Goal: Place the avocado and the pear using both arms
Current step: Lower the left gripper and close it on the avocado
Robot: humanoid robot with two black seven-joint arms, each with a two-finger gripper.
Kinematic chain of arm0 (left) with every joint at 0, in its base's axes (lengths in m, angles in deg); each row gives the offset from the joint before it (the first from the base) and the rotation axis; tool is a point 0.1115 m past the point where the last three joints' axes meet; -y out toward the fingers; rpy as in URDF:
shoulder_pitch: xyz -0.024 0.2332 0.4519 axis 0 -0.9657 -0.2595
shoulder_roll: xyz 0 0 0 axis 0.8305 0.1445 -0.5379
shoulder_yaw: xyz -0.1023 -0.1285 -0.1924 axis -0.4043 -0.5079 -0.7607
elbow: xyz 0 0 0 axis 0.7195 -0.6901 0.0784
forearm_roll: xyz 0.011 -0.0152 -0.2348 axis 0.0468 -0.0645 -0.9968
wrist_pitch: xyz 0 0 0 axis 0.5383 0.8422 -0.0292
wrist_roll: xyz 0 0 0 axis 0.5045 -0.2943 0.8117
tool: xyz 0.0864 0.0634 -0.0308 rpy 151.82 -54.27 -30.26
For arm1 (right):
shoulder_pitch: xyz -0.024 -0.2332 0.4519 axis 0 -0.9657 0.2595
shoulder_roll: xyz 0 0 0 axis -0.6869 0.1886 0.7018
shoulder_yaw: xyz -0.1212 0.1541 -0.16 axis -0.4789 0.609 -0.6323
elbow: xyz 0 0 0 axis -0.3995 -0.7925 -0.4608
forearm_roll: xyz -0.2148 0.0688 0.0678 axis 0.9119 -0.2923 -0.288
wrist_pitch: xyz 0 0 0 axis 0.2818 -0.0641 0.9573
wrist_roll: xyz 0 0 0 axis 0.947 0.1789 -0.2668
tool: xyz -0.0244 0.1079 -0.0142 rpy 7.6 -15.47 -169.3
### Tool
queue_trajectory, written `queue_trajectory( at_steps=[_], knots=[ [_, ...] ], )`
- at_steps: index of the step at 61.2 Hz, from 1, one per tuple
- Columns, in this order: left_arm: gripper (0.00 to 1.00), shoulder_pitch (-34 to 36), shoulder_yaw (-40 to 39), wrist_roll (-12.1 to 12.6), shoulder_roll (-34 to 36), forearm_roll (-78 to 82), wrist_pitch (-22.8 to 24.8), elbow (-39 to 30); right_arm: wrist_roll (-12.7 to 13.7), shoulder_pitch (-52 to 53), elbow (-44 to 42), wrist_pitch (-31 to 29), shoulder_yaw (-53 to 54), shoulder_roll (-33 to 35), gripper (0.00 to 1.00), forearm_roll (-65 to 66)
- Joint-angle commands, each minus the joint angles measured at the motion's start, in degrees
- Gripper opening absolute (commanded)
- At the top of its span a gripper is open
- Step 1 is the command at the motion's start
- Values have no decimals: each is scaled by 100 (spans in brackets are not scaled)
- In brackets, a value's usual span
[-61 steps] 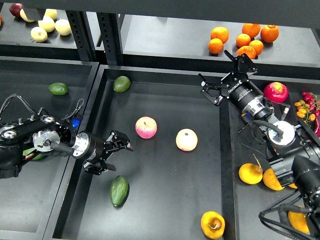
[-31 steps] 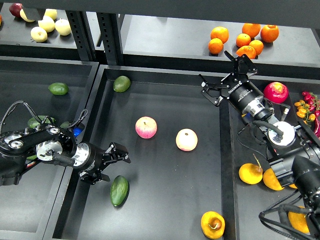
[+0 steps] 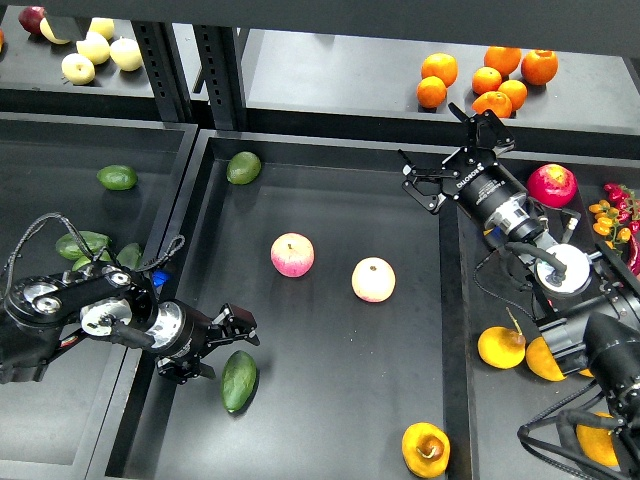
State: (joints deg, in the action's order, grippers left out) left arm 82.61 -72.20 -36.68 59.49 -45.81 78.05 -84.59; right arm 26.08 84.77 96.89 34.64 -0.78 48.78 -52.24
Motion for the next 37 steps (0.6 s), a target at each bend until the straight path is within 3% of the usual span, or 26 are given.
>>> queue_trajectory(
  at_steps=[1,37],
  knots=[
    [98,-25,-1,0,-82,9,0,100,0,-1,0,0,-8,0,100,-1],
    [98,-227,-1,0,-372,228,0,426,0,-1,0,0,-8,0,100,-1]
  ],
)
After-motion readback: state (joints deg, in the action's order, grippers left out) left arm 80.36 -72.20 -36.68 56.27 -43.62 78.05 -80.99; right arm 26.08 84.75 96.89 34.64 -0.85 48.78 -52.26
